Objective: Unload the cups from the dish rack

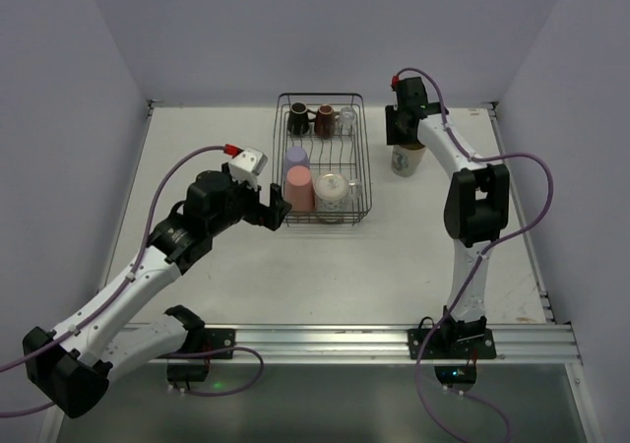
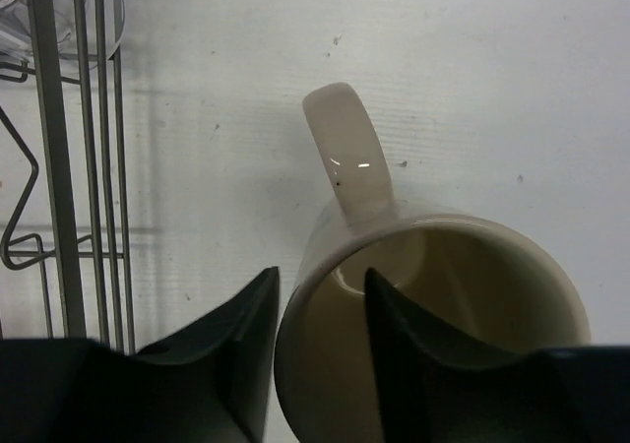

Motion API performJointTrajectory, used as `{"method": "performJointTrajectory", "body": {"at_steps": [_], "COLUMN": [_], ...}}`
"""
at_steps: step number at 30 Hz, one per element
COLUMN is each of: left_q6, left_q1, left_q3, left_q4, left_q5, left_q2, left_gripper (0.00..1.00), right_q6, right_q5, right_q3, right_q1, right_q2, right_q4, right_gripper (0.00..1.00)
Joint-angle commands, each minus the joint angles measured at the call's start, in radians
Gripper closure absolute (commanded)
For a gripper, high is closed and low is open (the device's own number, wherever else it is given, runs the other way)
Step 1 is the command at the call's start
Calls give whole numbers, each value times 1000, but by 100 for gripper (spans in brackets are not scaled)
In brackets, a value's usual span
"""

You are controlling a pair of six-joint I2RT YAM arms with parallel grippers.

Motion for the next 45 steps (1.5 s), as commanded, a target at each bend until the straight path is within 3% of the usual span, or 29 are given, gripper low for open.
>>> {"method": "performJointTrajectory", "body": {"at_steps": [1,2,3,7,13,20,26,34,45], "left_q6": [-1,-10,-20,-60,25,342,408,440,419], "left_q1": [-15,-22,-28,-94,-226,-212,-132,-98,-89], "left_q3": [79,79,101,171,367,479,569,678,721], "left_q4": [27,27,25,24,-24,33,-21,-104,-191], "left_q5": [61,61,63,19,-51,66,198,242,315], "left_q2": [28,37,51,132,337,526,666,816,867], "left_gripper": [0,0,0,0,0,0,0,0,0], "right_q6": [-30,-27,-20,6,71,263,324,326,315], "right_q5": [40,40,33,-15,-125,-303,-355,-404,-401], "right_q3": [39,28,13,-48,-203,-719,-952,-1085,-1073], "right_q1": [4,4,6,6,6,6,6,6,6], "right_q2": [-35,-49,-69,-203,-420,-823,-1085,-1237,-1213], "right_q4": [37,42,57,106,177,451,528,528,515], "right_gripper": [52,45,31,13,1,1,1,1,1]}}
